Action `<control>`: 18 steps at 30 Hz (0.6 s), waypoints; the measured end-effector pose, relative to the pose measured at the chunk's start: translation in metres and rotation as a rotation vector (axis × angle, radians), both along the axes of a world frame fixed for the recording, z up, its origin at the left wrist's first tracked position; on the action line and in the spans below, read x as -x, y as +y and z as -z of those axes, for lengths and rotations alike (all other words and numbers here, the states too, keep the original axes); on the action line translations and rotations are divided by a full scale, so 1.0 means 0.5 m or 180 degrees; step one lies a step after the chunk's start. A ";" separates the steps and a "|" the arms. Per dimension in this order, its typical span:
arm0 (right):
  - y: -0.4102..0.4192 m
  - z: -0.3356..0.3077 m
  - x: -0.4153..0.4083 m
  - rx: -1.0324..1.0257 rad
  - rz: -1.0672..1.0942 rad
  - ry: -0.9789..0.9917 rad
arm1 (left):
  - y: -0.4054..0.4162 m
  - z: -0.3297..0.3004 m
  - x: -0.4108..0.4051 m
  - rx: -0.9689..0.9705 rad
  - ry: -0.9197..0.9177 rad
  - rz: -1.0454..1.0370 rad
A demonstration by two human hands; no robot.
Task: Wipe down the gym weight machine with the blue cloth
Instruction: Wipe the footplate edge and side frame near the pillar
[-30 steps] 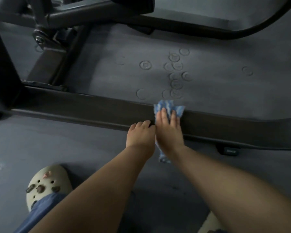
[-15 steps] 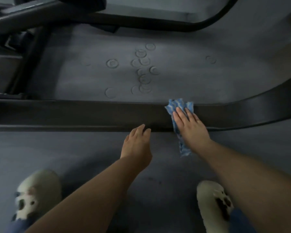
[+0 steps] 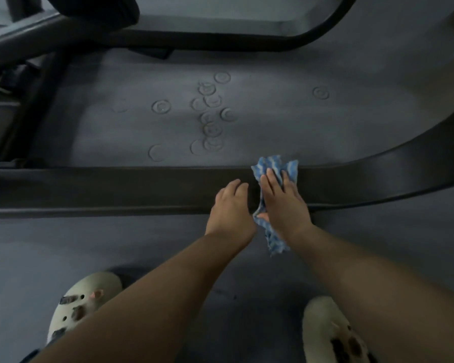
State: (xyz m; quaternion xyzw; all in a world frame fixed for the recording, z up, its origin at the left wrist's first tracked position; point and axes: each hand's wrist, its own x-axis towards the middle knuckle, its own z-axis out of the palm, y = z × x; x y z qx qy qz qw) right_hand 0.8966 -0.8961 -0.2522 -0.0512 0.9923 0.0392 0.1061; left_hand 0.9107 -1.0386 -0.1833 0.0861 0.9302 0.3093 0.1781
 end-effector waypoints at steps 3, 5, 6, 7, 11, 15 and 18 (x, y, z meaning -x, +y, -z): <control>-0.055 -0.016 0.000 0.0095 -0.0058 -0.0132 | -0.025 0.007 0.008 -0.0098 0.0064 -0.0326; -0.086 -0.026 0.013 0.0447 -0.0393 -0.0192 | -0.035 0.009 0.014 -0.0305 0.0158 -0.0509; -0.101 -0.037 0.022 0.0643 -0.0524 -0.0220 | -0.038 0.011 0.016 -0.0418 0.0240 -0.0576; -0.111 -0.044 0.027 0.0829 -0.0676 -0.0183 | -0.042 0.015 0.018 -0.0478 0.0316 -0.0596; -0.085 -0.041 0.000 0.1414 -0.0440 0.0453 | -0.038 0.048 0.016 -0.0133 0.0318 -0.0266; -0.064 -0.018 -0.077 0.2120 0.0188 0.0828 | -0.007 0.055 0.012 0.0111 -0.0136 0.0087; -0.072 -0.004 -0.095 0.1988 -0.0052 0.0669 | 0.001 0.072 0.017 0.0594 -0.0165 0.0437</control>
